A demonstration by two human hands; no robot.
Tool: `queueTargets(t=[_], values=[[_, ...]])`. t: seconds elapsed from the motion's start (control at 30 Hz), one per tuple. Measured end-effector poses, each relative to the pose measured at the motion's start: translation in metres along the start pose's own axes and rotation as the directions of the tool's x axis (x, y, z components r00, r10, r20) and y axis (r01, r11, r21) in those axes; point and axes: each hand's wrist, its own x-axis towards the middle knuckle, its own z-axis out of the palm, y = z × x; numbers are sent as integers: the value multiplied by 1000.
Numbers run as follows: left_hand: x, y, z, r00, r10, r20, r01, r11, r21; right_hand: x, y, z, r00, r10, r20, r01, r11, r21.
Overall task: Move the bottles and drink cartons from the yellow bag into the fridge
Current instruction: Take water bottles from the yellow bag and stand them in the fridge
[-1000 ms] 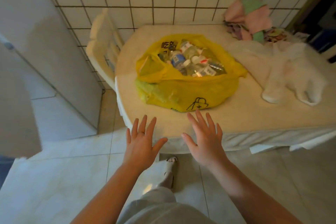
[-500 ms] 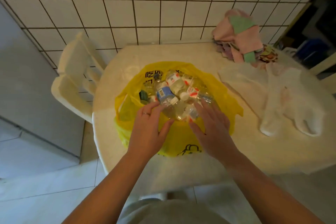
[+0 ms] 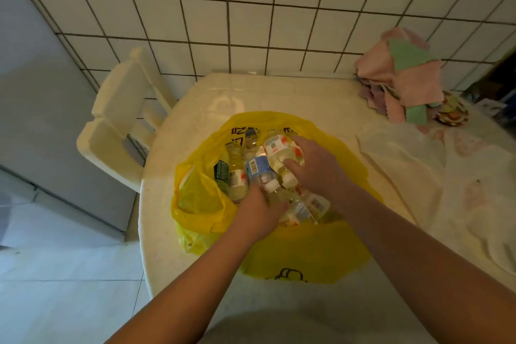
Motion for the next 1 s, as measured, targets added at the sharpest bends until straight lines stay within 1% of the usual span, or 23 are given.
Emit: queueTargets(t=[0.1, 0.17, 0.2, 0.23, 0.3, 0.33, 0.4, 0.53, 0.6, 0.7, 0.83, 0.93, 1.0], values=[[1, -3, 7, 994, -102, 39, 105, 990, -99, 28, 1, 0, 994, -83, 71, 86, 996, -33], [0, -6, 15, 990, -132, 56, 140, 972, -188, 44, 3, -5, 971, -184, 154, 199, 976, -89], [-1, -6, 18, 989, -141, 48, 148, 963, -224, 52, 5, -9, 949, -238, 208, 270, 952, -144], [-1, -6, 21, 989, -141, 33, 145, 958, -248, 59, 7, -13, 917, -287, 276, 350, 911, -218], [0, -8, 26, 989, -149, 17, 148, 952, -267, 73, 10, -18, 838, -348, 420, 509, 775, -374], [1, -8, 27, 987, -158, 13, 156, 951, -266, 80, 12, -18, 804, -360, 474, 568, 701, -431], [0, -7, 29, 984, -178, 16, 177, 957, -229, 89, 13, -17, 755, -383, 532, 645, 578, -500], [0, -3, 35, 984, -176, -27, 172, 980, -98, 100, 15, -12, 676, -465, 572, 733, 343, -587], [0, -2, 37, 985, -168, -40, 164, 983, -81, 105, 18, -10, 648, -477, 594, 753, 285, -593], [0, -3, 39, 987, -156, -38, 151, 982, -116, 110, 21, -11, 601, -537, 592, 773, 202, -601], [-2, -7, 41, 982, -177, -71, 164, 974, -157, 113, 30, -16, 535, -651, 539, 785, 148, -601], [-5, -8, 40, 978, -188, -89, 164, 960, -226, 111, 37, -21, 479, -764, 433, 798, 174, -577], [-7, -9, 38, 976, -197, -91, 166, 949, -269, 107, 41, -21, 443, -805, 393, 817, 183, -546]])
